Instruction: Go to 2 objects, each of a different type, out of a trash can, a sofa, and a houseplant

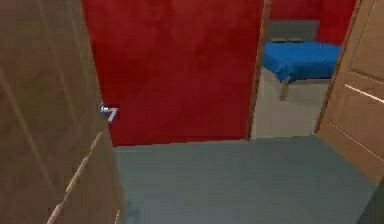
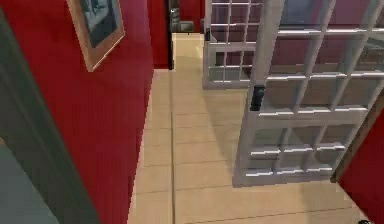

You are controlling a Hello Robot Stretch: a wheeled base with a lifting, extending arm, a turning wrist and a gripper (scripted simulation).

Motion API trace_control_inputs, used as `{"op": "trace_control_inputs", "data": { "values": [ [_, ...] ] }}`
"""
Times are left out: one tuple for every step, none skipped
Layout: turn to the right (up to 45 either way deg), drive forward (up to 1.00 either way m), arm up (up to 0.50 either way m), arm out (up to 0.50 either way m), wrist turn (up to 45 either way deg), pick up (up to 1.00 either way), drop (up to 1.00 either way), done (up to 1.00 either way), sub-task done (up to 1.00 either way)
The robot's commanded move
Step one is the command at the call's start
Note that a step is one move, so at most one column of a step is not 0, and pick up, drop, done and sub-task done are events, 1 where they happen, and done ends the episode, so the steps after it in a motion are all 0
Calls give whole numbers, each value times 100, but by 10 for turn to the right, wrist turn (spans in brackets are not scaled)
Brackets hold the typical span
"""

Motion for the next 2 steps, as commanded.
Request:
{"op": "trace_control_inputs", "data": {
  "values": [
    [0, 85, 0, 0, 0, 0, 0, 0, 0],
    [-300, 0, 0, 0, 0, 0, 0, 0, 0]
  ]
}}
